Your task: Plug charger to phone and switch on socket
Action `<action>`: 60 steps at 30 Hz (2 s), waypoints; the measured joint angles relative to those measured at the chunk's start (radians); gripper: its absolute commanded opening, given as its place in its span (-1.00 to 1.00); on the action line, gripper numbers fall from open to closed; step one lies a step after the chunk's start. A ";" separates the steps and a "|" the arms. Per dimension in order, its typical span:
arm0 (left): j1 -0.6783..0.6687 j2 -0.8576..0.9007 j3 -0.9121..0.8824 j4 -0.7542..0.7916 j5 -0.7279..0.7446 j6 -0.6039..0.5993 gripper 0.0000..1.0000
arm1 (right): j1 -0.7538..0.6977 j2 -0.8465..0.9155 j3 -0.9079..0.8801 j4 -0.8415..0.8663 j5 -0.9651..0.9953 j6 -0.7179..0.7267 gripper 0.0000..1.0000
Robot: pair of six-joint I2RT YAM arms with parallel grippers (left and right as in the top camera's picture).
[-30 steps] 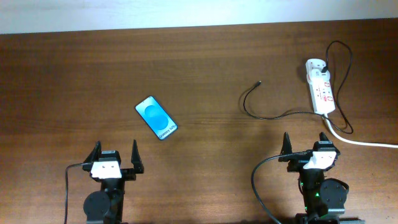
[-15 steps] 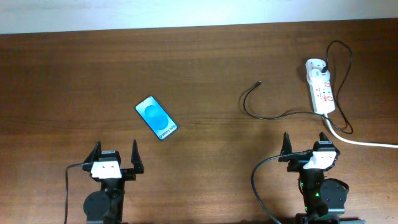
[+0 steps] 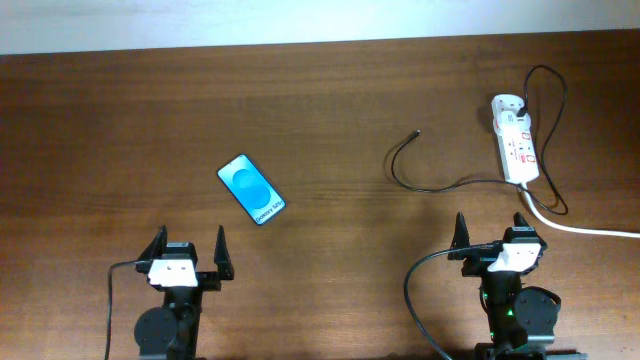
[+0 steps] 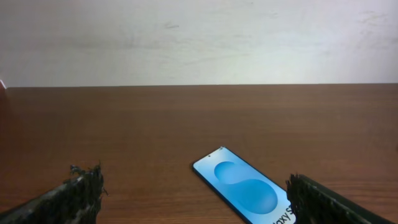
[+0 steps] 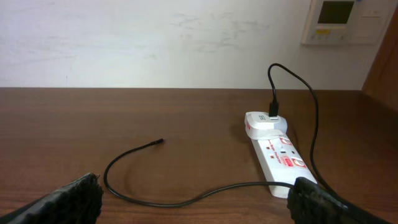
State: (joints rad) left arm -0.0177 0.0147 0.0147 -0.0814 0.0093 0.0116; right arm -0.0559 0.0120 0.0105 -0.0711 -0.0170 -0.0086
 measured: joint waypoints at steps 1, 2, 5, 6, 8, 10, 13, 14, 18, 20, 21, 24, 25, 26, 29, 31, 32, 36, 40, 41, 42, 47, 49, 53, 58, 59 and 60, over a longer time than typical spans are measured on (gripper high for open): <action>0.000 0.000 0.000 0.000 0.002 -0.008 0.99 | 0.000 0.000 0.000 0.000 0.000 0.000 0.97; 0.000 0.000 0.000 0.000 0.003 -0.024 0.98 | 0.000 0.000 0.000 0.000 0.000 0.000 0.97; 0.000 0.000 0.002 -0.012 0.003 -0.086 0.98 | 0.000 0.000 0.000 0.000 0.000 0.000 0.97; 0.000 0.000 0.011 -0.037 0.003 -0.103 0.98 | 0.000 0.000 0.000 0.000 0.000 0.000 0.97; 0.000 0.000 0.065 -0.161 0.006 -0.126 0.98 | 0.000 0.000 0.000 0.000 0.000 0.000 0.97; 0.000 0.002 0.130 -0.274 0.017 -0.137 0.98 | 0.000 0.000 0.000 0.000 0.000 0.000 0.97; 0.000 0.056 0.242 -0.333 0.018 -0.153 0.98 | 0.000 0.000 0.000 0.000 0.000 0.000 0.97; 0.000 0.095 0.286 -0.342 0.021 -0.161 0.98 | 0.000 0.000 0.000 0.000 0.000 0.000 0.97; 0.000 0.286 0.428 -0.400 0.040 -0.171 0.98 | 0.001 0.000 0.000 -0.001 0.000 0.000 0.97; 0.000 0.449 0.557 -0.463 0.044 -0.174 0.98 | 0.001 0.000 0.000 -0.001 0.000 0.000 0.98; 0.000 0.507 0.616 -0.540 0.046 -0.174 0.98 | 0.001 0.000 0.000 0.000 0.000 0.000 0.97; 0.000 0.777 0.824 -0.679 0.064 -0.175 0.98 | 0.001 0.000 0.000 0.000 0.000 0.000 0.98; 0.000 0.845 0.867 -0.712 0.080 -0.175 0.98 | 0.001 0.000 0.000 0.000 0.000 0.000 0.97; -0.001 0.910 0.895 -0.711 0.097 -0.174 0.98 | 0.001 0.000 0.000 0.000 0.000 0.000 0.97; -0.002 1.030 0.902 -0.721 0.163 -0.174 0.98 | 0.001 0.000 0.000 0.000 0.000 -0.001 0.97; -0.002 1.096 0.902 -0.722 0.237 -0.175 0.98 | 0.001 0.000 0.000 0.000 0.000 0.000 0.97; -0.002 1.119 0.902 -0.719 0.276 -0.174 0.98 | 0.001 0.000 0.000 0.000 0.000 0.000 0.97; -0.002 1.141 0.904 -0.677 0.383 -0.212 0.98 | 0.001 0.000 0.000 0.000 0.000 0.000 0.97; -0.010 1.141 0.946 -0.672 0.393 -0.338 0.98 | 0.001 0.000 0.000 -0.001 0.000 0.000 0.97; -0.029 1.141 0.966 -0.674 0.365 -0.375 0.99 | 0.001 0.000 0.000 0.000 0.000 0.000 0.97; -0.066 1.142 1.000 -0.680 0.317 -0.419 0.99 | 0.001 0.000 0.000 -0.001 0.000 0.000 0.97; -0.227 1.312 1.302 -0.850 0.051 -0.596 0.99 | 0.001 0.000 0.000 -0.001 0.000 0.000 0.97; -0.229 1.446 1.441 -0.976 0.012 -0.623 0.98 | 0.001 0.000 0.000 -0.001 -0.001 0.000 0.97; -0.229 1.713 1.640 -1.052 -0.016 -0.672 0.98 | 0.001 0.000 0.000 0.000 -0.001 0.000 0.97; -0.229 1.888 1.645 -1.056 -0.022 -0.732 0.98 | 0.001 0.000 0.000 0.000 -0.001 0.000 0.97; -0.229 1.904 1.645 -1.056 -0.022 -0.735 0.98 | 0.001 0.000 0.000 -0.001 -0.001 0.000 0.97; -0.228 1.923 1.646 -1.055 -0.022 -0.739 0.98 | 0.001 0.000 0.000 0.000 0.000 -0.001 0.97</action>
State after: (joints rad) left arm -0.2459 1.9381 1.6608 -1.1366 -0.0124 -0.7269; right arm -0.0551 0.0120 0.0105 -0.0715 -0.0174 -0.0093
